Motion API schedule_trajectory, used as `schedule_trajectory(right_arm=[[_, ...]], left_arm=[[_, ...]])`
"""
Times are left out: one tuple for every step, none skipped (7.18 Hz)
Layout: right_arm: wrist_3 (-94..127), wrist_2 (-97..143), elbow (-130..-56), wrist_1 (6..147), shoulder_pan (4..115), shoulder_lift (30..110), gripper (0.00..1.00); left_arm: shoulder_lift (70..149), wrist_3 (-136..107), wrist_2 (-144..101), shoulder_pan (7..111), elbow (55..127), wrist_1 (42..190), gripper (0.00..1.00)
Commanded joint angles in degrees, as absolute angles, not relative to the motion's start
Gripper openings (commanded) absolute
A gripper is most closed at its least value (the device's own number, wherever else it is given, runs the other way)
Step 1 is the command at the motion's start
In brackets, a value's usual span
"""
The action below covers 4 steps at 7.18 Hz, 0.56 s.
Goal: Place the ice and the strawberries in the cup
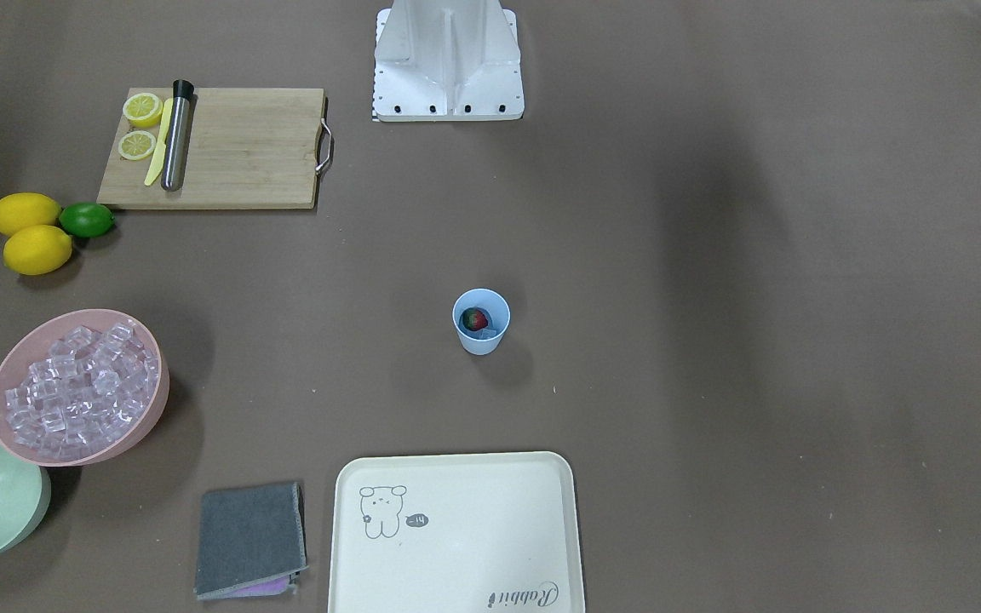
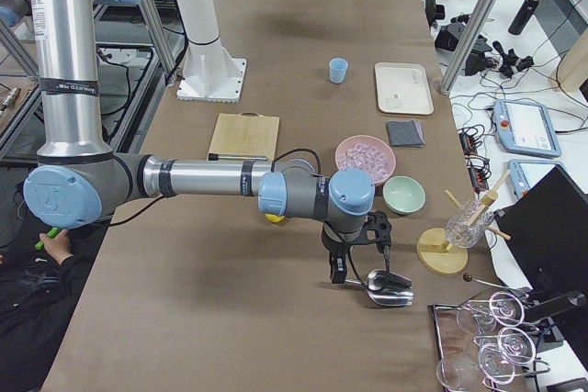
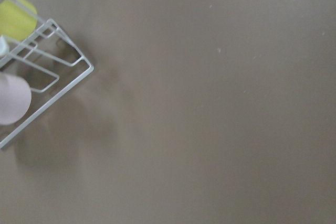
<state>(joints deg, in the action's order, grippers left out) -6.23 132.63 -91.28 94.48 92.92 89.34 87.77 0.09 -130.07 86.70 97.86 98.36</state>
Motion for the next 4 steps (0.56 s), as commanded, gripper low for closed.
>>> schedule_trajectory(right_arm=[[-4.5,132.5,-91.3,94.4,93.2,88.9,0.99],[-3.0,132.5,-91.3,94.4,93.1,88.5,0.99],[-1.9,132.5,-91.3,94.3,93.0,88.2,1.00],[-1.8,132.5,-91.3,94.3,93.0,88.2,1.00]], left_arm=[[87.4,0.5,-130.4,90.0,96.2,97.9,0.98],[87.5,0.6,-130.5,91.7,96.2,97.8,0.98],[87.5,0.5,-130.5,91.9,96.2,97.6,0.98],[87.5,0.5,-130.4,91.8,96.0,97.6,0.98]])
